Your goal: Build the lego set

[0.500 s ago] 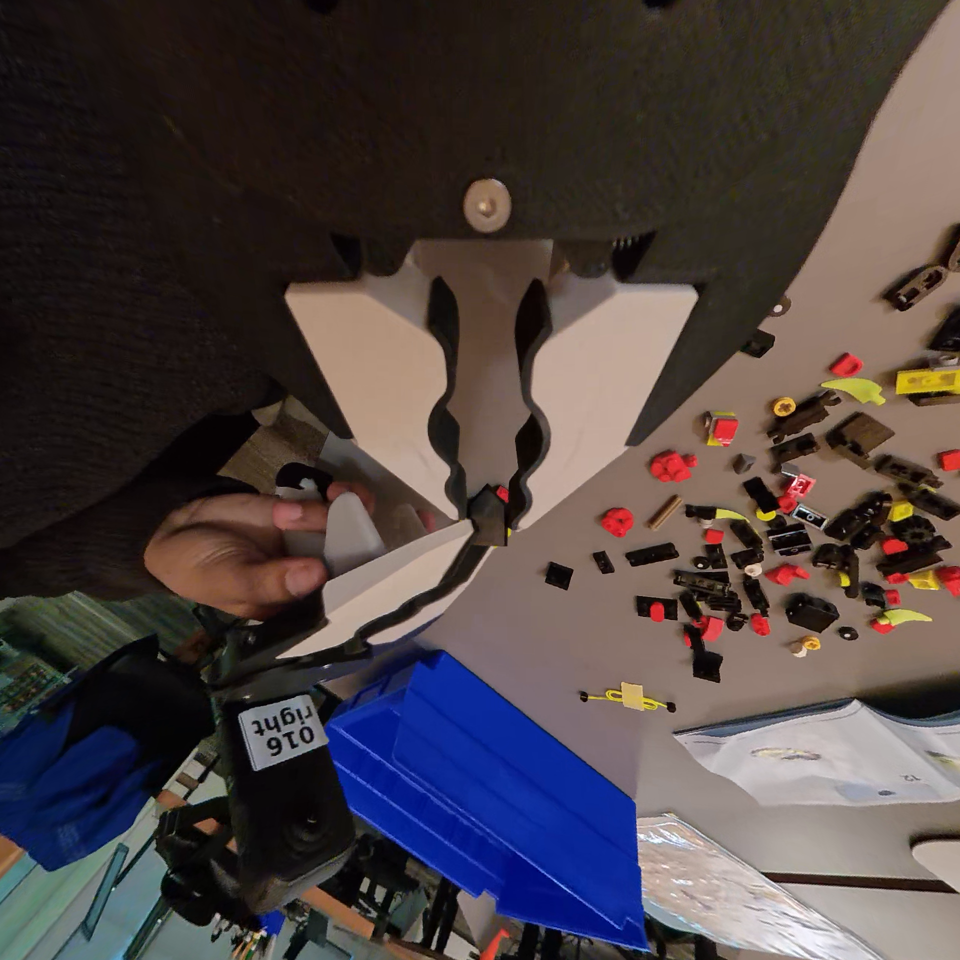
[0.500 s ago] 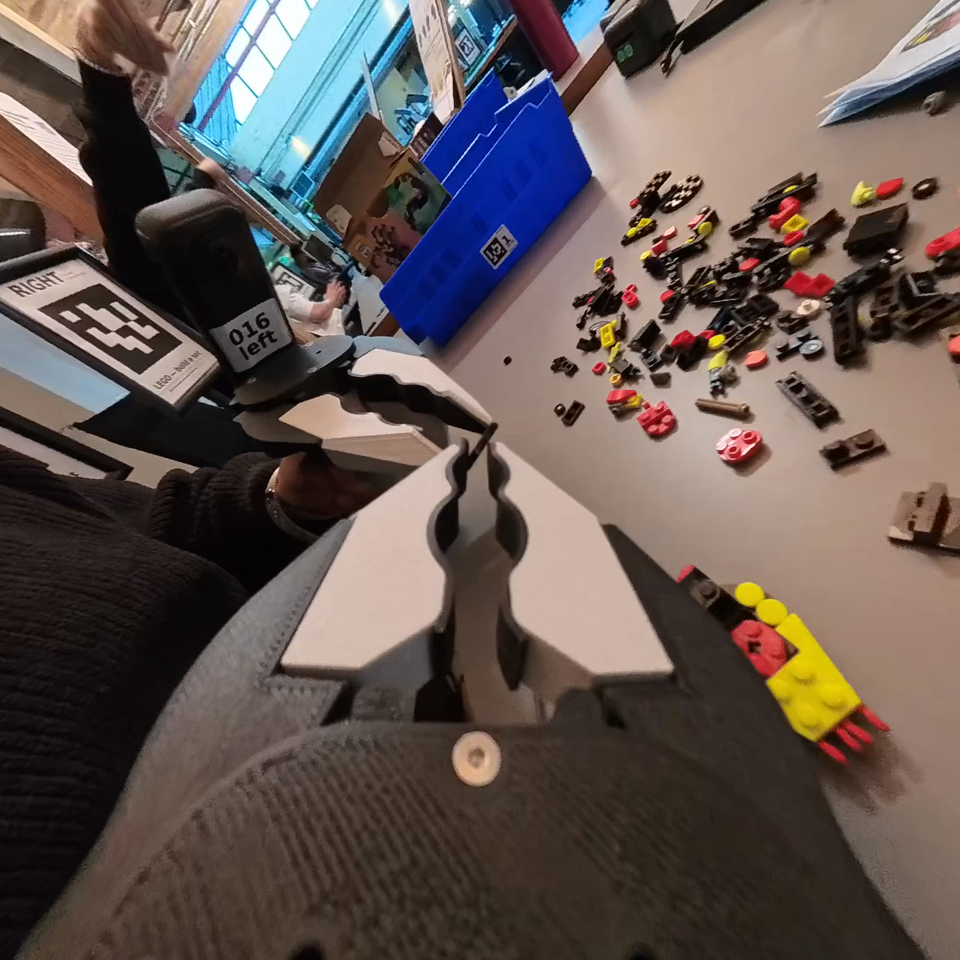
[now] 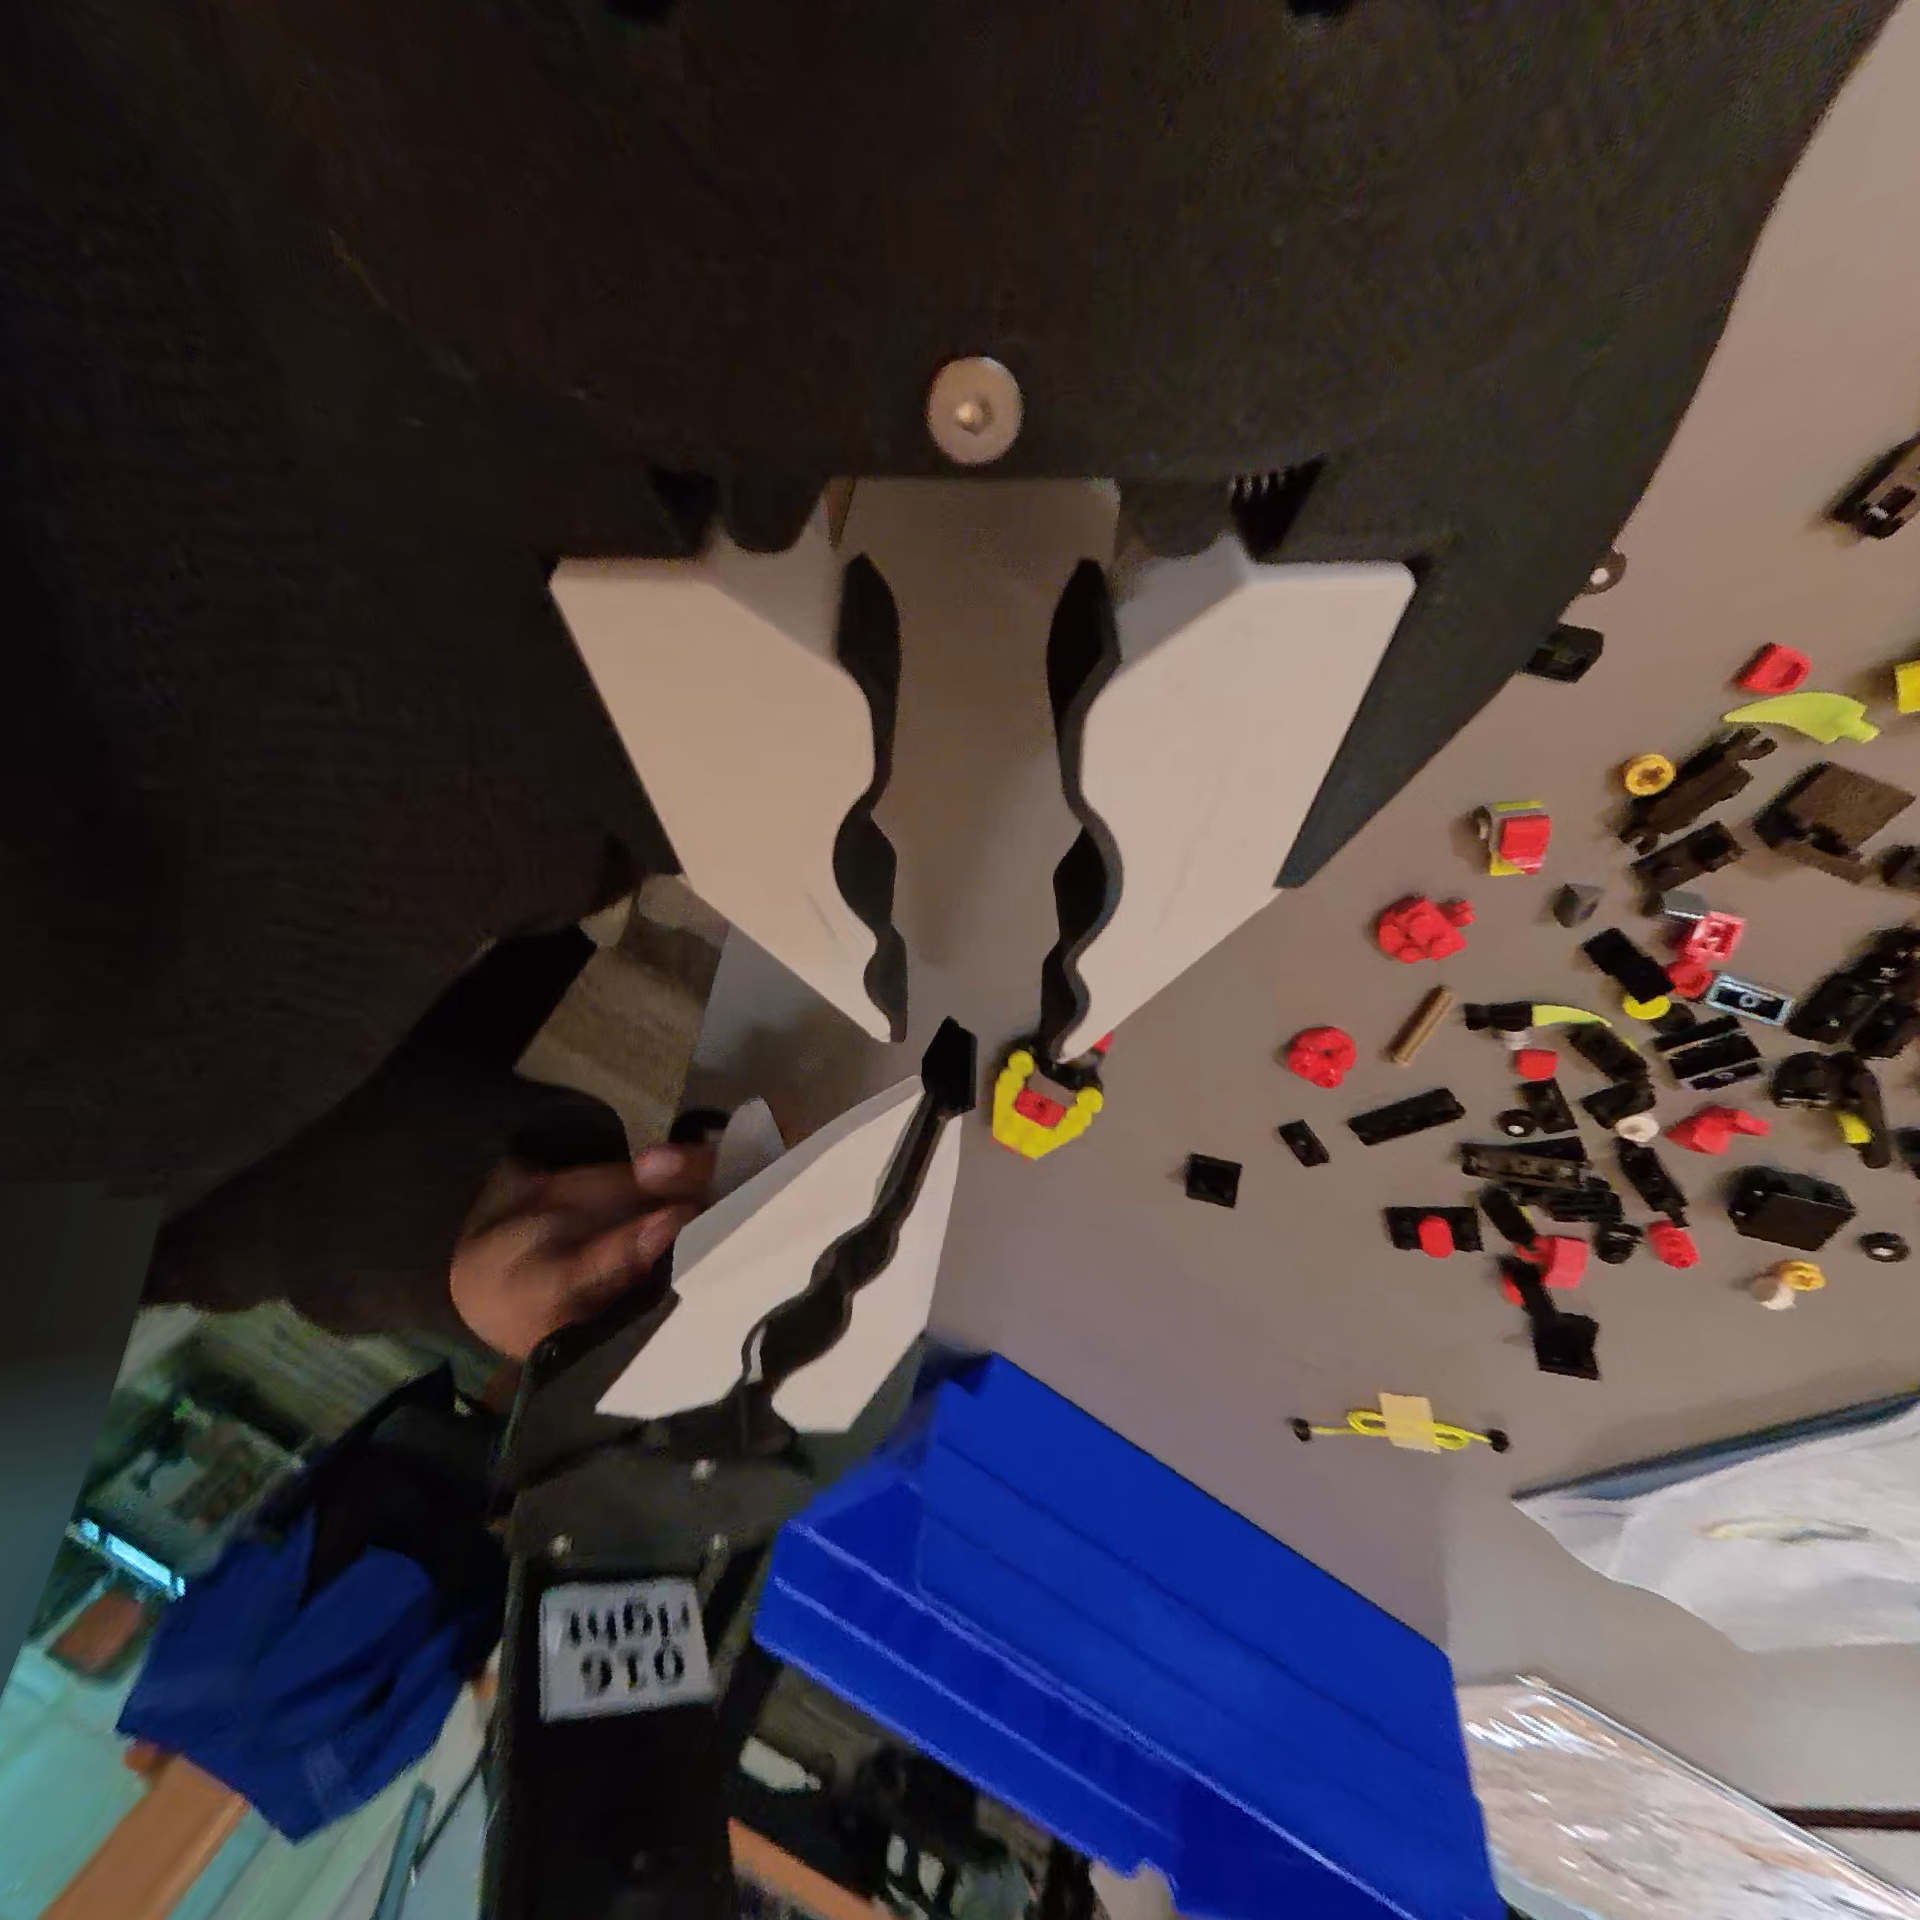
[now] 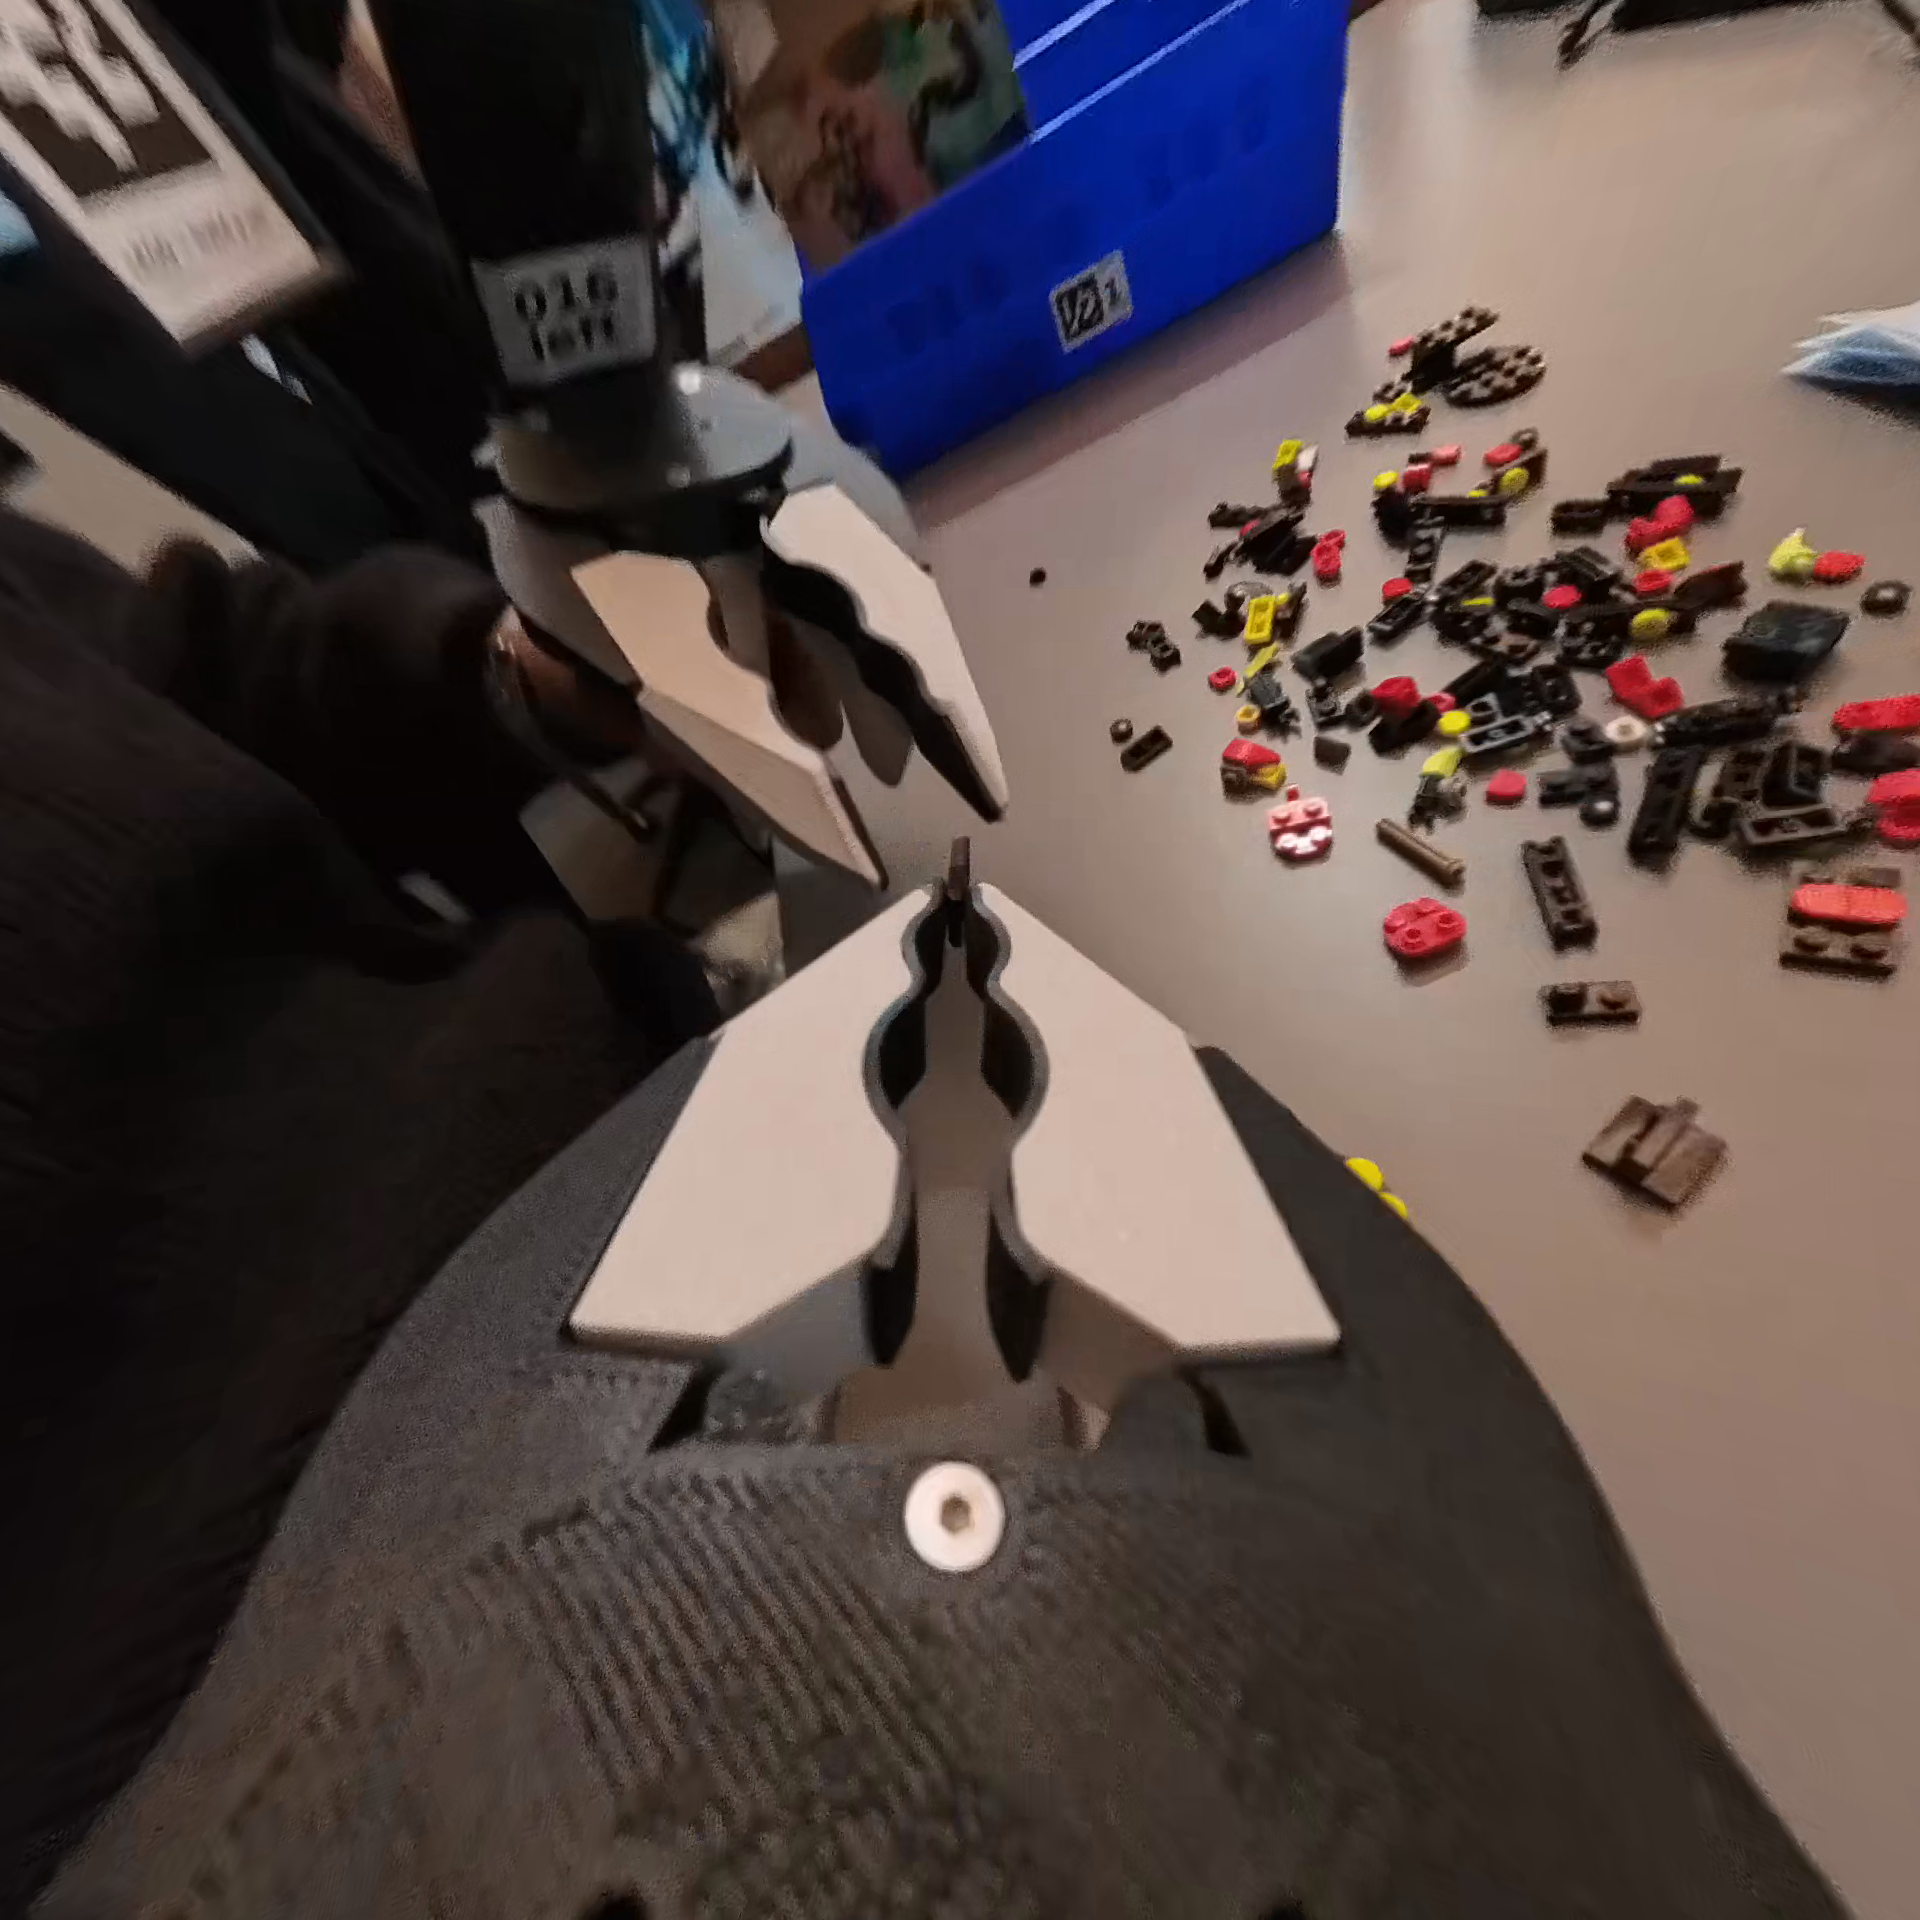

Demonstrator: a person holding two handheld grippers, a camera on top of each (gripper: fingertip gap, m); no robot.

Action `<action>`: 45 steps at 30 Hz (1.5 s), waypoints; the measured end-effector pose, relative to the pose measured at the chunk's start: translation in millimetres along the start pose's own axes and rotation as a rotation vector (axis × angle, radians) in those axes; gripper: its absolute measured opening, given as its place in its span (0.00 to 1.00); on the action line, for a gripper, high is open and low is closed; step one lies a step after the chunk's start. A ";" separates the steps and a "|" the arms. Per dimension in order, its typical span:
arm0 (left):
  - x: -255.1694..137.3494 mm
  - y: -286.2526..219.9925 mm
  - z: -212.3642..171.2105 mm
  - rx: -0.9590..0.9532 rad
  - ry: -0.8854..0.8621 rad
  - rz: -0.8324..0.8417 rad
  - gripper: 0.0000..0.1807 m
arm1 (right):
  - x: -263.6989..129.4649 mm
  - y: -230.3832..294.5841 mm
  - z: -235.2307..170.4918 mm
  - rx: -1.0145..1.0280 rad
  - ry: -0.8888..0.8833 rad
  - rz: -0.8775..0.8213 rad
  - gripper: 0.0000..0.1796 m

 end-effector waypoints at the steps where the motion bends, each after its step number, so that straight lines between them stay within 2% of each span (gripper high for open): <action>1: 1.0 -0.5 -2.4 0.019 0.029 -0.007 0.13 | 2.3 2.6 -1.3 -0.045 0.034 0.000 0.00; 8: 6.6 -5.0 -13.9 0.066 0.148 -0.052 0.06 | 14.8 16.5 -8.3 -0.213 0.165 0.028 0.01; 11: 6.4 -4.0 -14.3 0.076 0.157 -0.031 0.02 | 13.6 15.4 -7.3 -0.199 0.149 0.027 0.01; 19: 2.1 -2.9 -9.9 -0.015 0.139 -0.107 0.00 | 9.0 13.8 -1.3 -0.165 0.070 0.031 0.02; 22: 1.2 1.2 -7.9 -0.089 0.122 -0.118 0.00 | 6.9 11.5 1.6 -0.195 0.049 -0.034 0.03; 23: 0.8 3.8 -6.6 -0.128 0.100 -0.115 0.00 | 5.0 10.0 3.1 -0.219 0.042 -0.075 0.06; 28: -2.3 23.2 0.1 -0.496 -0.082 -0.133 0.00 | 3.2 12.7 10.1 -0.402 0.049 -0.256 0.17; 34: 6.5 17.1 -5.3 -0.662 -0.115 -0.217 0.00 | 10.3 21.5 9.6 -0.603 0.134 -0.391 0.14; 39: 11.7 16.3 -9.1 -0.763 -0.136 -0.271 0.00 | 7.4 22.8 6.8 -0.600 0.149 -0.376 0.11; 45: 17.1 15.9 -8.5 -0.774 -0.114 -0.295 0.00 | 3.1 25.4 4.0 -0.602 0.164 -0.374 0.08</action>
Point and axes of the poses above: each gripper's, where its closed fingertips meet, x out along the fingers, z out of its top, y = z × x across the jaws, the point moved 9 cm from there along -x, back along the fingers, and after that the axes turned 13 degrees about -x, right-handed, at the moved point
